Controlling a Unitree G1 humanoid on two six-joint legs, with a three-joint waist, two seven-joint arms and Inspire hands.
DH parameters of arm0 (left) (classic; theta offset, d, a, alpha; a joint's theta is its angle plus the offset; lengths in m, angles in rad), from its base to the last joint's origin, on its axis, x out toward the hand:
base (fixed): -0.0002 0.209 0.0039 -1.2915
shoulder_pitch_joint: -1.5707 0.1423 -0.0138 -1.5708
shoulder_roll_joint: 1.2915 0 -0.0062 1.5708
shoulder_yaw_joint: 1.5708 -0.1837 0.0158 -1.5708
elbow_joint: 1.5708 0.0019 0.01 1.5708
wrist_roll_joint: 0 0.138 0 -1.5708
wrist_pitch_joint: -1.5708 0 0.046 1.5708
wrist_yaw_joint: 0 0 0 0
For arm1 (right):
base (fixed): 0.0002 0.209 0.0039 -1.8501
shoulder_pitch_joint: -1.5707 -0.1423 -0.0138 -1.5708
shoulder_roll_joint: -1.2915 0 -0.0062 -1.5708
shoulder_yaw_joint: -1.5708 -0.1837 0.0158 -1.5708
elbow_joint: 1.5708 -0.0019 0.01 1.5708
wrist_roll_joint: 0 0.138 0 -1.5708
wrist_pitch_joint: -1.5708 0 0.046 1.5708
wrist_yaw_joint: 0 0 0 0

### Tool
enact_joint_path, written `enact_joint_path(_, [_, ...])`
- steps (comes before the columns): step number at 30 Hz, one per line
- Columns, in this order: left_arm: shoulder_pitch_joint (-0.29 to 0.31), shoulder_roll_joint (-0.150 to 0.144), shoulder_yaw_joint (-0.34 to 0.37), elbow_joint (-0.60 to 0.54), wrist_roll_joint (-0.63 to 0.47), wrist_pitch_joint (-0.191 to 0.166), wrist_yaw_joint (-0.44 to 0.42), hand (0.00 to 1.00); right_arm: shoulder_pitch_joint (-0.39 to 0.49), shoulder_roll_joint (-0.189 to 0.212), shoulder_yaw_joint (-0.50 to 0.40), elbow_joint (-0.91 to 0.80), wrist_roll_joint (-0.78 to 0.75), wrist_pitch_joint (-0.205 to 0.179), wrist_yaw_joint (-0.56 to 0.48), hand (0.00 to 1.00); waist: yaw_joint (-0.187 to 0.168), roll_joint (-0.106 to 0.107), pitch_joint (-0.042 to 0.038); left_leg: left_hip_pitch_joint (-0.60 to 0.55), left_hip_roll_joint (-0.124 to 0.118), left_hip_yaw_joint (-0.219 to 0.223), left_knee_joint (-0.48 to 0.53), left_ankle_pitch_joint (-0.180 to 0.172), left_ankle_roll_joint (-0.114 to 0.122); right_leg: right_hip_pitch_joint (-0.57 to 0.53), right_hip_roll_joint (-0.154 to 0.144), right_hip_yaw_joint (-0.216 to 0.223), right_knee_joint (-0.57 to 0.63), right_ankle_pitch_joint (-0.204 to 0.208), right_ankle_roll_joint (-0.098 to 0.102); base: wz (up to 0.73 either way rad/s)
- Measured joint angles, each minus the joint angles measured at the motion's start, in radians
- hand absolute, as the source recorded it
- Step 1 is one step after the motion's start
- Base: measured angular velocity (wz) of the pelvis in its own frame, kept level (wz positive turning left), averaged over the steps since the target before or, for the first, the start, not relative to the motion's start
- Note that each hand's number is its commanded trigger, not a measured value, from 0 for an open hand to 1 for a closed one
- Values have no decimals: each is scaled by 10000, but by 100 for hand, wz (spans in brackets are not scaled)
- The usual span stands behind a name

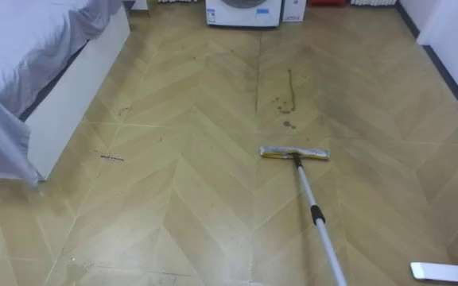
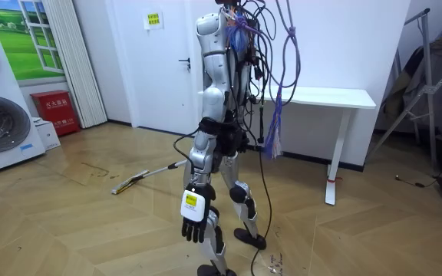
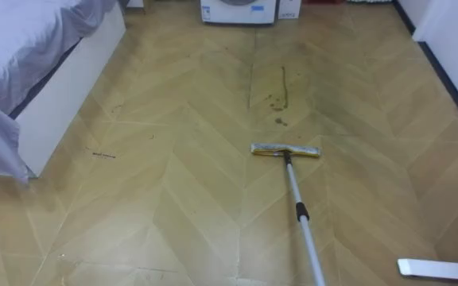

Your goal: Mop floor

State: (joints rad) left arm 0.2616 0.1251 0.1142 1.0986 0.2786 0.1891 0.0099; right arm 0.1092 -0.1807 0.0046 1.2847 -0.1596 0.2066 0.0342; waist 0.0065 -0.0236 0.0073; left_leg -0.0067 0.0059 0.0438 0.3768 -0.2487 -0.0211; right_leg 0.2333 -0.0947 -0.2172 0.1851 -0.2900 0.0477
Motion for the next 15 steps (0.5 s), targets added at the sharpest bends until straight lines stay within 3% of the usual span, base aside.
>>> enact_joint_path(15, [-112, 30, 280, 16, -16, 14, 257, 0, -16, -15, -91, 9, -10, 35, 117, 100, -18, -46, -2, -131, -33, 92, -13, -10, 19, -130, -68, -60, 13, -7, 21, 0])
